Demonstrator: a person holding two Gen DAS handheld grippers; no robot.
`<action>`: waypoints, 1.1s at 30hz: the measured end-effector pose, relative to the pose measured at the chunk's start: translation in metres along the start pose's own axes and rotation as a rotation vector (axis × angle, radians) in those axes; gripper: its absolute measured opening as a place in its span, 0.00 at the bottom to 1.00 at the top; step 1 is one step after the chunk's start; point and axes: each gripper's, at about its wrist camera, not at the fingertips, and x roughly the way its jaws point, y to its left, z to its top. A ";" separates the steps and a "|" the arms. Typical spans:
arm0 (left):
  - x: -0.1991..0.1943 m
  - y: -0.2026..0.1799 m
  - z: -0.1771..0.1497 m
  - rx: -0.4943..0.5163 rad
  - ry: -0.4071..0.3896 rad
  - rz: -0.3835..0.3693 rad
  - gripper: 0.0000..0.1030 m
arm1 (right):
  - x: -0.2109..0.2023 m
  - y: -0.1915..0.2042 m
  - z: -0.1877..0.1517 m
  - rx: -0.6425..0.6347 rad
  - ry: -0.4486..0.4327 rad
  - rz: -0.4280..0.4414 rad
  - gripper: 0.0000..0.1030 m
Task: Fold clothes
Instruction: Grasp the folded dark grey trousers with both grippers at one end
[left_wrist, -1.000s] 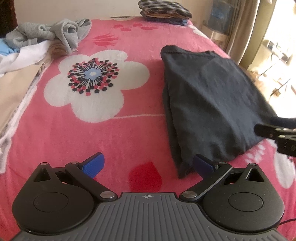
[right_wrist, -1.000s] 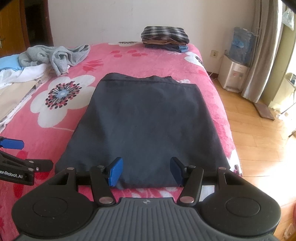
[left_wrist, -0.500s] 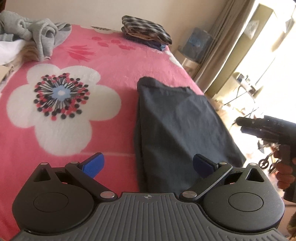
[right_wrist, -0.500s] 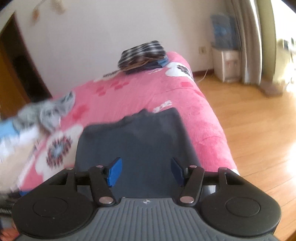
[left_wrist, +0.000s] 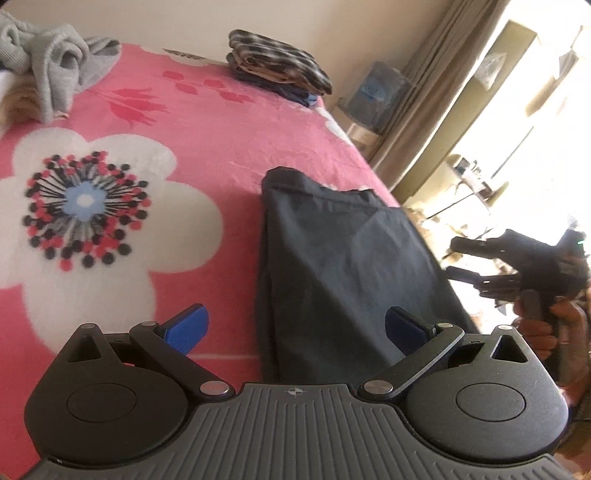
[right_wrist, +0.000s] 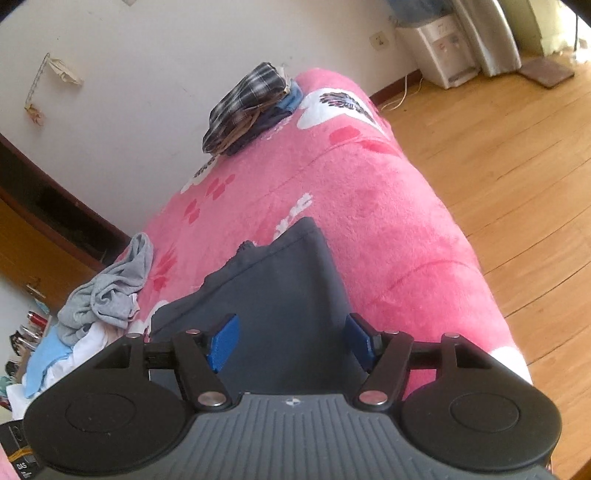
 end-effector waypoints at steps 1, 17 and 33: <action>0.003 0.001 0.001 -0.004 -0.005 -0.017 1.00 | 0.003 -0.004 0.004 0.010 0.001 0.015 0.66; 0.070 0.026 0.031 -0.103 0.032 -0.142 0.97 | 0.080 -0.046 0.047 0.129 0.087 0.198 0.71; 0.090 0.032 0.042 -0.035 0.079 -0.256 0.63 | 0.108 -0.033 0.052 0.008 0.259 0.370 0.68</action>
